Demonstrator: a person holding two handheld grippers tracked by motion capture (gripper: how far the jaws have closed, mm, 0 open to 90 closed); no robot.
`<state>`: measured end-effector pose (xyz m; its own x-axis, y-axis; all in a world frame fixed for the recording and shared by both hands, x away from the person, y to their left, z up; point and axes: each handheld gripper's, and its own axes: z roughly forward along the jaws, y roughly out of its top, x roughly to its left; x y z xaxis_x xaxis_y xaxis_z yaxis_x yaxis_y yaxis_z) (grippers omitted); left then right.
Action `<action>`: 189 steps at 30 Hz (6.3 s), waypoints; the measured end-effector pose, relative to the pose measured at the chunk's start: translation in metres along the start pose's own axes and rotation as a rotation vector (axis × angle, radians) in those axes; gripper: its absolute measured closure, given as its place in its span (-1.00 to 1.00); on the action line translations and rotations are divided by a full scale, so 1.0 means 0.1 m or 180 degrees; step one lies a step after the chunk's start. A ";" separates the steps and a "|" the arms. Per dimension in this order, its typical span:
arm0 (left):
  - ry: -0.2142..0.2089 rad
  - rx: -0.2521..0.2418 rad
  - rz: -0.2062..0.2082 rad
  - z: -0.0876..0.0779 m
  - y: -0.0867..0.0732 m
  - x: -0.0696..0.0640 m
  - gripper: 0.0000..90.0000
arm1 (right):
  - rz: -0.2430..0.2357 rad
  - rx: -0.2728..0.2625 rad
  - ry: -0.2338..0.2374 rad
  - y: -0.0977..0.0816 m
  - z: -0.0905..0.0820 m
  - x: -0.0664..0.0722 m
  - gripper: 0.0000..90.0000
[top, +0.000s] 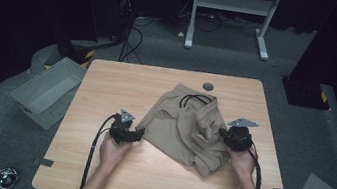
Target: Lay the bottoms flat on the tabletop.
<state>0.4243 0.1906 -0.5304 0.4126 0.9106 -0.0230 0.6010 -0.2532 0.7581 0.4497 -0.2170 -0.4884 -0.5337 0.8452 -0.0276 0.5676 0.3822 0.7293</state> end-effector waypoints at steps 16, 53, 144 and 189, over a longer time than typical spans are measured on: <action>0.0004 0.0001 -0.0004 0.00 0.00 0.00 -0.34 | 0.0078 -0.0045 -0.0161 -0.20 -0.20 0.00 0.33; 0.0095 0.0022 0.0080 -0.15 -0.09 0.02 -0.11 | -0.0399 -0.0091 0.0228 -0.10 -0.03 0.42 0.95; 0.0188 0.0151 -0.0001 -0.44 -0.22 -0.01 -0.31 | -0.0256 0.0347 0.0254 0.24 0.59 0.45 0.15; 0.0139 0.0005 -0.0044 -0.13 -0.12 -0.01 -0.36 | -0.0180 0.0085 0.0122 -0.23 -0.08 0.15 0.96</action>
<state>0.4079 0.1973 -0.5304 0.3741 0.9274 -0.0049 0.6075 -0.2411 0.7568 0.4238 -0.2159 -0.4998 -0.5886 0.8074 -0.0416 0.5522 0.4391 0.7087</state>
